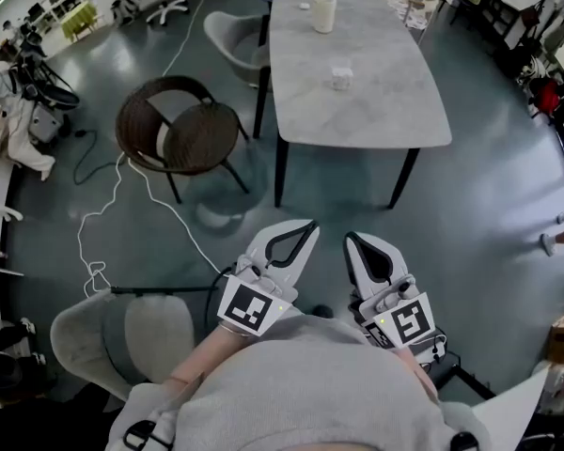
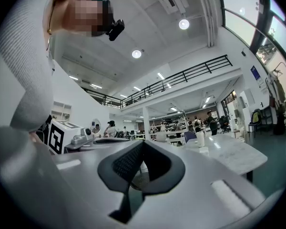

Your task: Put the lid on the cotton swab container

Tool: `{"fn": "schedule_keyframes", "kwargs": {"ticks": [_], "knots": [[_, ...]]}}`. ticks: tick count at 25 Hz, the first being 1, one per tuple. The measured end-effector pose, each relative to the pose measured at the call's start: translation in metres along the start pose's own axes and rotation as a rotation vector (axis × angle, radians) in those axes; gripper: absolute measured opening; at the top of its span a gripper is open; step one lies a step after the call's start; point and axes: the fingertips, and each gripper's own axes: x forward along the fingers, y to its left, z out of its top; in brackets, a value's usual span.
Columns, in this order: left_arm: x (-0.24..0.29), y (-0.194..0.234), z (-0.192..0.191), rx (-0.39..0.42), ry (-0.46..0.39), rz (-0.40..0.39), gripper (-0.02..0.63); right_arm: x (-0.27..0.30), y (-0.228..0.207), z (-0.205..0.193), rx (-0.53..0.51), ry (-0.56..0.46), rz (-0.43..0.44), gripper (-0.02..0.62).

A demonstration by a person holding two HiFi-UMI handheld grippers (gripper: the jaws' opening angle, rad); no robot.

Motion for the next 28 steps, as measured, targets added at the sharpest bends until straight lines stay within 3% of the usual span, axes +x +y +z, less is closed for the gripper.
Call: {"fn": "schedule_keyframes", "kwargs": {"ticks": [6, 23, 28], "knots": [[-0.003, 0.008, -0.003, -0.031, -0.011, -0.003, -0.003, 0.010, 0.004, 0.002, -0.007, -0.034, -0.013, 0.002], [-0.019, 0.026, -0.016, -0.024, -0.024, -0.115, -0.002, 0.024, 0.018, -0.010, 0.022, -0.066, -0.146, 0.000], [-0.016, 0.026, -0.017, -0.057, -0.044, -0.131, -0.002, 0.027, 0.020, -0.004, 0.005, -0.098, -0.153, 0.001]]}}
